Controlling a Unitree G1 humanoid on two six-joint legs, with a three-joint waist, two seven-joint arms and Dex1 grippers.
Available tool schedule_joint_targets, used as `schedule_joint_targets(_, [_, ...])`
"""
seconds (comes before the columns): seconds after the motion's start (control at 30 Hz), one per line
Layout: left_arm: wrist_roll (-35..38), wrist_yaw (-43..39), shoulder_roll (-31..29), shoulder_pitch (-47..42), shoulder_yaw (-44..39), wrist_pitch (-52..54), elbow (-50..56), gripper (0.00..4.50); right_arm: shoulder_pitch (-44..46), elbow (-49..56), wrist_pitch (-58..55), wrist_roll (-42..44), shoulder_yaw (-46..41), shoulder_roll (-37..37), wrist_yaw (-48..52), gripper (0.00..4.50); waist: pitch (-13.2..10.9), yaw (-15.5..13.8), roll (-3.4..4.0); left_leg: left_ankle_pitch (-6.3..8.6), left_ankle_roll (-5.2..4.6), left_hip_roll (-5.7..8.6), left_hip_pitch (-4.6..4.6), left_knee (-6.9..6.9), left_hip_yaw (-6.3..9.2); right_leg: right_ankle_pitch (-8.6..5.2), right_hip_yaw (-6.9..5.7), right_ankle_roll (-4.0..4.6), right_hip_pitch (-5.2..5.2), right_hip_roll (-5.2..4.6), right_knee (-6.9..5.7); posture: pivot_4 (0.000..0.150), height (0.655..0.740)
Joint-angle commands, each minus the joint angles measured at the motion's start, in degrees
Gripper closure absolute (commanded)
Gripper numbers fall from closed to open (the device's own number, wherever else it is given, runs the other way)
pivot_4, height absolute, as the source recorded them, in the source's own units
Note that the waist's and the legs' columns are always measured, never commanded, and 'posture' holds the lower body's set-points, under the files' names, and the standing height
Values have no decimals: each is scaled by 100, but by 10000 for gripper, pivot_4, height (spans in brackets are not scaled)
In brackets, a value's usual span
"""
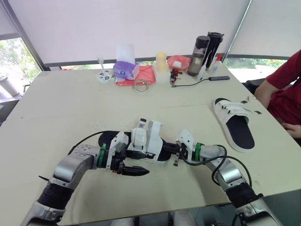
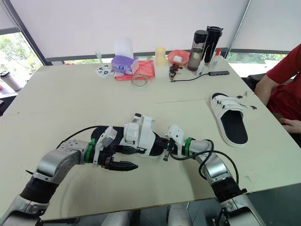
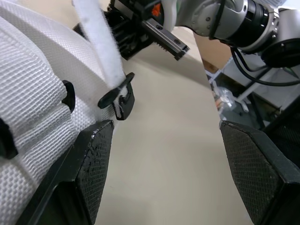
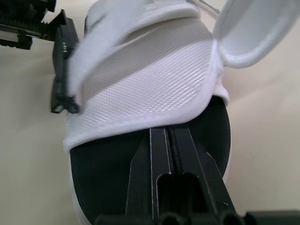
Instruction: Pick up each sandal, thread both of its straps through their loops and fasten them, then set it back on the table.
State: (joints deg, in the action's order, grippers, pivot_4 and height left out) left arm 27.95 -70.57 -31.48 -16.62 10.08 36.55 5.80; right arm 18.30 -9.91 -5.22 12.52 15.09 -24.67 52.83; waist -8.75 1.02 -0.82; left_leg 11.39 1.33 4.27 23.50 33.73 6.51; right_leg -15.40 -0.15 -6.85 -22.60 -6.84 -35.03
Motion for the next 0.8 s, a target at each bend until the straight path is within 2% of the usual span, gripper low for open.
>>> schedule_joint_targets(0.03, [-114,255,62,-107,-49,-189,-87,7732,-203,-727,-391,-508,277,-67,-105,45000,0,-8,0,0,0,0,0,0,0,0,-1,1,0,0,0,1500,7400])
schedule_joint_targets(0.4, [103,603,425,-346,-205,130,-295,7732,-294,-673,-398,-508,252,-72,-145,45000,3,-18,32,1,-1,-14,37,2,5,3,-23,3,17,5,82,1500,7400])
schedule_joint_targets(0.5, [171,730,478,-348,-235,279,-317,14958,-310,-663,-404,-519,237,-43,-169,45000,4,-23,31,1,-1,-14,43,2,5,3,-23,4,12,5,82,1500,7400])
schedule_joint_targets(0.7, [268,972,549,-304,-237,536,-269,43996,-362,-651,-373,-576,263,-36,-202,45000,7,-10,26,0,-1,-14,33,2,4,6,-24,6,10,4,79,1500,7400])
schedule_joint_targets(0.8, [340,1124,608,-258,-272,746,-258,44582,-379,-638,-377,-573,260,-42,-202,45000,7,-18,26,0,-1,-14,11,2,4,7,-24,6,22,4,76,1500,7400])
